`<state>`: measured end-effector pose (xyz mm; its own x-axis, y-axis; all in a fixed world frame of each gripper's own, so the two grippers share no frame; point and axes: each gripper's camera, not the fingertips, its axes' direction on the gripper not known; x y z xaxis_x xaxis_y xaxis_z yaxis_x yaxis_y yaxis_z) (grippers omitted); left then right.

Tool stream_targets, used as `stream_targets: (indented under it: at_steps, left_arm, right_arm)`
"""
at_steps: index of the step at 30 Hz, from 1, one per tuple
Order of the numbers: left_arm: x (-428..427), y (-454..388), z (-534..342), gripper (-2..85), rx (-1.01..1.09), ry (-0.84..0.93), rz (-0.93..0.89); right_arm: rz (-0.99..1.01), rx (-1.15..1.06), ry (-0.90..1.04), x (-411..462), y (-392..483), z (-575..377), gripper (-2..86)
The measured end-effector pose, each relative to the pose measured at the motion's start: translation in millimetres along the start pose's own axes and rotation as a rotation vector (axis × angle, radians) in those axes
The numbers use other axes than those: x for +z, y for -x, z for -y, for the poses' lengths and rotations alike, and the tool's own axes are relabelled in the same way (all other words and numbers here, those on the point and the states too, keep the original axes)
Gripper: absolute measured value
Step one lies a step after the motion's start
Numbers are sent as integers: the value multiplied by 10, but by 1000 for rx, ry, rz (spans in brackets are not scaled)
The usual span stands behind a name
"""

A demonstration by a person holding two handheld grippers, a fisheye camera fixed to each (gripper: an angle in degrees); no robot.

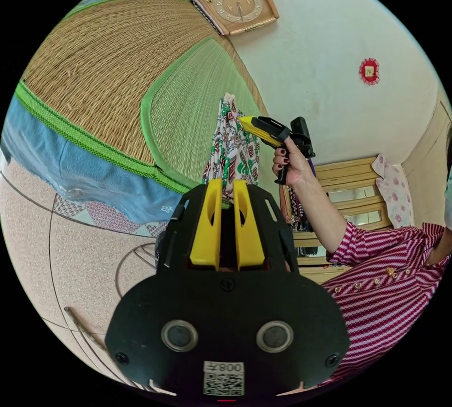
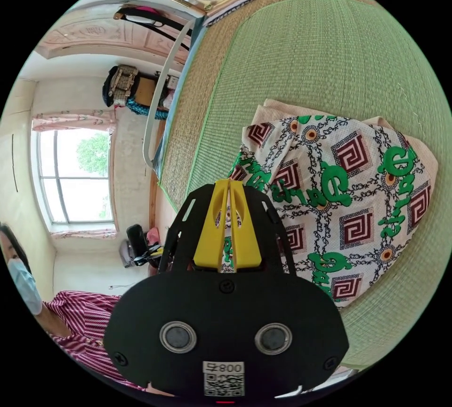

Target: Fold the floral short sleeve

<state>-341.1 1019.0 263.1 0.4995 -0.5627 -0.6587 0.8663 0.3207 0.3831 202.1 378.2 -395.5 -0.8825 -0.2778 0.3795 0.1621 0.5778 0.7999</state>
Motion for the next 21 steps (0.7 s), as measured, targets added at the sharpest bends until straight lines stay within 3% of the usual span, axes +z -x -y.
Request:
stream_targets:
  at_steps: [10, 21]
  left_arm:
    - [204, -49, -125, 41, -6, 46, 45]
    - [214, -110, -388, 66, -28, 24, 27]
  right_arm:
    - [2, 28, 113, 402, -110, -289, 0]
    - [24, -33, 98, -21, -133, -993, 0]
